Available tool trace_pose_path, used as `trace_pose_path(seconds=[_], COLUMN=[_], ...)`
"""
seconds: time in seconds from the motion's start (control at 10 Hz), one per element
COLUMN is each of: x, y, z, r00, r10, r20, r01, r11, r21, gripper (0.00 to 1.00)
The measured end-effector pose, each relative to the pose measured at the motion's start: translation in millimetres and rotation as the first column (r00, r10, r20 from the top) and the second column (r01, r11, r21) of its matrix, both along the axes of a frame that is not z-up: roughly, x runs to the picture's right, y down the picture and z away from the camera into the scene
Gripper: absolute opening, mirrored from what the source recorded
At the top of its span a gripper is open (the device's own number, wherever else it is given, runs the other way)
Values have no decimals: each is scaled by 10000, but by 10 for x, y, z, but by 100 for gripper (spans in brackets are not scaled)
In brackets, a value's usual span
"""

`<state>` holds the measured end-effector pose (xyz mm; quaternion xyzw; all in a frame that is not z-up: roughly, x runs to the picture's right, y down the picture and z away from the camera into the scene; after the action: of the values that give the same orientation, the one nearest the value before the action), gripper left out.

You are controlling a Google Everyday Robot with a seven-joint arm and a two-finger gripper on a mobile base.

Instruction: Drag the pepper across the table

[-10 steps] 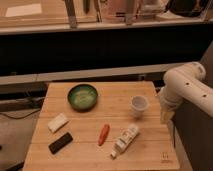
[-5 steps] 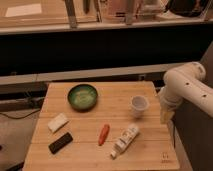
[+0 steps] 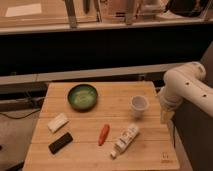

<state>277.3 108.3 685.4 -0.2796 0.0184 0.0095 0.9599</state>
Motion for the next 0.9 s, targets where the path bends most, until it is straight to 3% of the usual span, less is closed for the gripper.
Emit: trace_pose_path(seconds=[0.3, 0.6, 0.9], x=[-445, -675, -1030], y=[45, 101, 172], z=[48, 73, 134], r00=[9973, 9904, 9638], r10=[-711, -1353, -2566], r20=[163, 278, 727], r01=[712, 1358, 2584], r11=[9974, 9906, 9659], r21=[-81, -169, -159], gripper=[80, 80, 80])
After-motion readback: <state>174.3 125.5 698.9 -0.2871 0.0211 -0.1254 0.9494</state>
